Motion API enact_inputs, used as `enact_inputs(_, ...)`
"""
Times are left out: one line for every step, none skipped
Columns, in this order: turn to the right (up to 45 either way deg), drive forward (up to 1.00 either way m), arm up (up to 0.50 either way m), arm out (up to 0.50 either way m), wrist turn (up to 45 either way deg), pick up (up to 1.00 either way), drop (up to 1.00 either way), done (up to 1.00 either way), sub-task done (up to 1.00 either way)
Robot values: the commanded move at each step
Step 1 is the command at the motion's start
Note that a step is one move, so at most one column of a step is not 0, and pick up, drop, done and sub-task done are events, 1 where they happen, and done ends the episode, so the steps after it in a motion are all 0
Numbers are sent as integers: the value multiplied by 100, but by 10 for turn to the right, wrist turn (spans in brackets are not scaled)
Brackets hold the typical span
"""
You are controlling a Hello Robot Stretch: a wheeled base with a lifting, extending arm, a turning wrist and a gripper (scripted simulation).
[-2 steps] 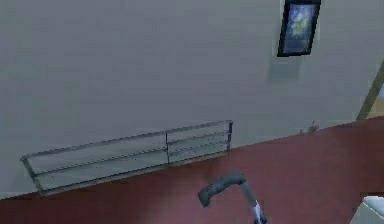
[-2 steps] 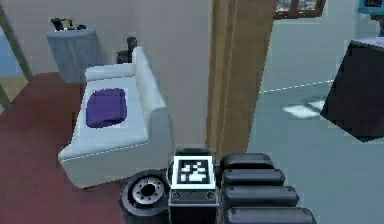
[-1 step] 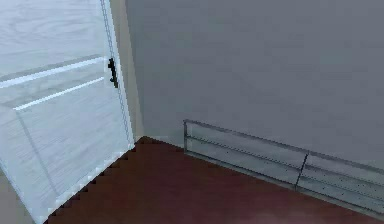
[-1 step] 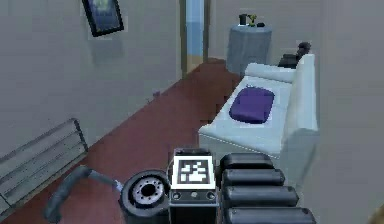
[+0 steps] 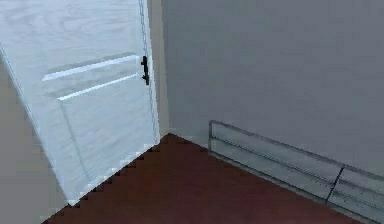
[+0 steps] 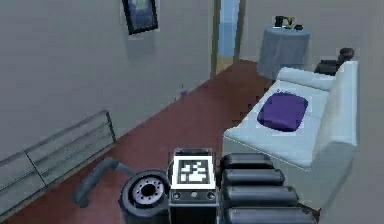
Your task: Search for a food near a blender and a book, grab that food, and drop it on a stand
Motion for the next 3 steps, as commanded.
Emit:
enact_inputs(0, 55, 0, 0, 0, 0, 0, 0, 0)
enact_inputs(450, 0, 0, 0, 0, 0, 0, 0, 0)
enact_inputs(360, 0, 0, 0, 0, 0, 0, 0, 0)
